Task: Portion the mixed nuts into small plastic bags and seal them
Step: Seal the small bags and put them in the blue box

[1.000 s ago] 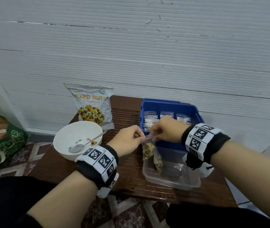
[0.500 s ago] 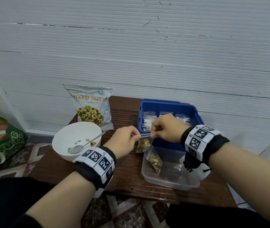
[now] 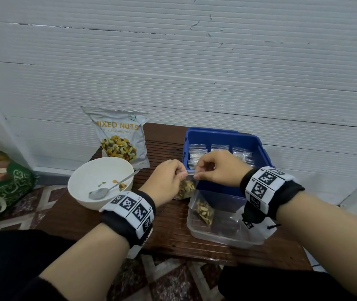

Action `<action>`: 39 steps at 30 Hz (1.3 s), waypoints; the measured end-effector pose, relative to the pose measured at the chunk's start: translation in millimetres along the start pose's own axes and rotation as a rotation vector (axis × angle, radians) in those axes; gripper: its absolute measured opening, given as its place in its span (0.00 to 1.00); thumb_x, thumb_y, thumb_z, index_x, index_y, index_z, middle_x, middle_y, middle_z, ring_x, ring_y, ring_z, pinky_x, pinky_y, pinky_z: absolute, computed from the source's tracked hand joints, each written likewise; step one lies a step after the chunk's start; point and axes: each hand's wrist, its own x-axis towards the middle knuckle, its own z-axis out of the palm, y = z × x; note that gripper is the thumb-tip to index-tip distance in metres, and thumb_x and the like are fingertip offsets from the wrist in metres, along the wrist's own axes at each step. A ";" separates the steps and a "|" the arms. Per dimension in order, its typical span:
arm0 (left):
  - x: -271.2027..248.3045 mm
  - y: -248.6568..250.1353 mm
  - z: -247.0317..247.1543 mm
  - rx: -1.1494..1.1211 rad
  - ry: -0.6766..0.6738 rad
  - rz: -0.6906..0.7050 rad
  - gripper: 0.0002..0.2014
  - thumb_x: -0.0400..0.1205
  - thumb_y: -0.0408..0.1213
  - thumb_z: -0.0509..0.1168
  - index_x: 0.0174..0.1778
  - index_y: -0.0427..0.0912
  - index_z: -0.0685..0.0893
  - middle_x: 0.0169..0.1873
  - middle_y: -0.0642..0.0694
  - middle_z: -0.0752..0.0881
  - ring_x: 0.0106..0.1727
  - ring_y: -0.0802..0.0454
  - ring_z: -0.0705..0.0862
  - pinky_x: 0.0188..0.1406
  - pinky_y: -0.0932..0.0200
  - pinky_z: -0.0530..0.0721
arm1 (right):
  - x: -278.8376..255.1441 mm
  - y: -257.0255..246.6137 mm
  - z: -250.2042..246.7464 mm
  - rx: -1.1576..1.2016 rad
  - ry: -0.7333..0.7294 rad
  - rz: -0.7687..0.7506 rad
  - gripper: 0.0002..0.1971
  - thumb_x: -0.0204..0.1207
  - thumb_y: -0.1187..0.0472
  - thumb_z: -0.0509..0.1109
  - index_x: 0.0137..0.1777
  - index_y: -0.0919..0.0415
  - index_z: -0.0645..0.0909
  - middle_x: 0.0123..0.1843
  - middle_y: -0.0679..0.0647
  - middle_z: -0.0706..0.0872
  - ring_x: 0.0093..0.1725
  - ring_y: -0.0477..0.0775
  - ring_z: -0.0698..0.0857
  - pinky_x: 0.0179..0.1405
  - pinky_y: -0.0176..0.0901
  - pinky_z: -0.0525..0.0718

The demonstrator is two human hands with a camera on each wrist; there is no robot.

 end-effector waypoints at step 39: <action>16.6 -28.9 -12.5 -0.228 0.124 -0.122 0.09 0.87 0.43 0.59 0.55 0.53 0.85 0.47 0.63 0.84 0.49 0.72 0.79 0.46 0.84 0.72 | 46.8 9.3 -88.4 -0.172 0.017 0.126 0.05 0.77 0.57 0.73 0.47 0.59 0.85 0.36 0.46 0.83 0.37 0.43 0.79 0.36 0.33 0.74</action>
